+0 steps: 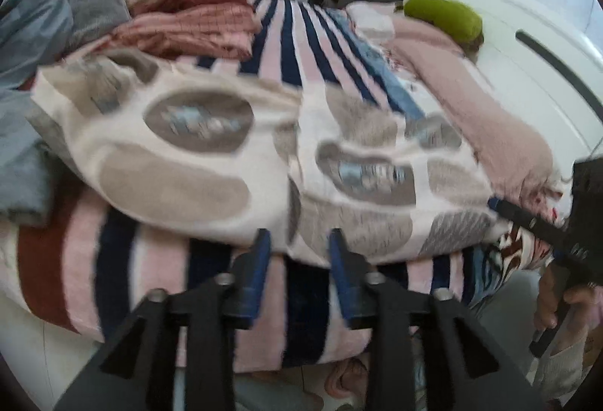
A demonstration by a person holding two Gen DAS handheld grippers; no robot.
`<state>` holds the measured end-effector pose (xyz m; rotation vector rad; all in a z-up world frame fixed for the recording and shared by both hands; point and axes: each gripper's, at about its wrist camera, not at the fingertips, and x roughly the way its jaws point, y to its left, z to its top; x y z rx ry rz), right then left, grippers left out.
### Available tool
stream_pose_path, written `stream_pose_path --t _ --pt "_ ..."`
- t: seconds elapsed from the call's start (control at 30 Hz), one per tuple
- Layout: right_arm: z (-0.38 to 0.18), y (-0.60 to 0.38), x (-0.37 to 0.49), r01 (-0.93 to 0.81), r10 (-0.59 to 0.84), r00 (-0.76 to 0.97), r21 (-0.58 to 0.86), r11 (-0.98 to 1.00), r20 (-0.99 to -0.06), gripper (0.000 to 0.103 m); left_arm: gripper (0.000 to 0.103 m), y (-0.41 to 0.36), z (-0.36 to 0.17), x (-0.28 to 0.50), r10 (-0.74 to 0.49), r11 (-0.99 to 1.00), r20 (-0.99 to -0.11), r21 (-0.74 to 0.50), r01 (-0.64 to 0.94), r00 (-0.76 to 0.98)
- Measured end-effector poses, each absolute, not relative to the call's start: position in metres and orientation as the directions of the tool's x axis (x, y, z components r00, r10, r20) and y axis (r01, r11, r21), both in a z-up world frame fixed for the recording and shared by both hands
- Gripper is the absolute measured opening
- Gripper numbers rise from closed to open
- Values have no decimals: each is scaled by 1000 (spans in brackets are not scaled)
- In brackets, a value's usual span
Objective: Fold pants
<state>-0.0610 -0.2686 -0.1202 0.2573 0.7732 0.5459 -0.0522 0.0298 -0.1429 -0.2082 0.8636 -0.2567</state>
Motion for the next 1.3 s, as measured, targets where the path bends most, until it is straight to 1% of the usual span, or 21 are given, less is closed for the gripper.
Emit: stream_pose_path --t 0.03,0.07,0.1,0.13,0.17,0.27,0.4,0.5,0.63,0.7,0.73,0.77,0.8,0.87,0.9,0.93,1.03,1.1,1.17,1.3 --pt "-120 -269 -60 -368 554 587 415 832 -590 43 31 39 -138 -50 -288 952 -712 -282 115 640" --pt "-121 -270 -60 -367 554 586 417 832 -591 43 35 47 -134 -48 -268 956 -706 -281 89 655" --pt "-121 -270 -59 -365 555 586 418 832 -591 43 43 59 -130 -46 -242 958 -697 -282 52 675" --pt "-121 -270 -57 -364 553 586 417 833 -592 43 49 70 -129 -45 -220 958 -689 -287 19 691" --pt "-121 -269 -57 -364 551 586 415 834 -594 43 57 81 -128 -43 -197 956 -682 -292 -16 704" --pt "-120 -267 -53 -362 545 583 408 838 -602 45 58 117 -129 -38 -130 942 -670 -313 -120 731" --pt "-119 -262 -49 -356 529 579 392 848 -620 46 58 148 -136 -29 -94 920 -656 -345 -186 749" --pt "-119 -258 -46 -341 517 578 389 856 -631 46 58 159 -146 -19 -132 904 -654 -388 -181 745" --pt "-118 -254 -44 -322 507 582 392 862 -636 46 58 156 -167 -6 -237 866 -652 -478 -148 720" --pt "-117 -253 -42 -314 504 584 395 863 -637 46 58 152 -173 2 -256 855 -645 -499 -143 720" --pt "-117 -252 -41 -309 501 585 396 865 -637 46 57 150 -172 4 -255 853 -640 -502 -143 725" --pt "-116 -252 -41 -306 500 586 397 865 -638 46 54 151 -172 6 -245 852 -632 -502 -147 735" --pt "-116 -251 -40 -304 500 585 399 865 -638 46 49 152 -170 9 -227 847 -621 -506 -162 750" --pt "-117 -251 -40 -301 502 582 404 864 -640 46 42 158 -167 12 -193 829 -594 -524 -194 781" --pt "-117 -250 -39 -301 502 580 405 864 -641 46 37 161 -166 15 -186 817 -583 -538 -205 791" --pt "-117 -250 -39 -300 502 579 405 864 -642 46 35 163 -164 19 -187 806 -573 -554 -209 798" --pt "-118 -249 -38 -301 504 579 406 863 -641 46 24 163 -154 29 -167 813 -560 -544 -208 811" --pt "-118 -250 -38 -301 508 579 412 860 -638 46 6 163 -145 31 -144 821 -548 -531 -210 824" --pt "-118 -251 -38 -301 512 580 417 858 -634 46 5 159 -133 32 -131 839 -531 -510 -192 837" --pt "-119 -258 -41 -298 513 588 422 856 -626 46 5 141 -106 28 -151 878 -481 -467 -107 864"
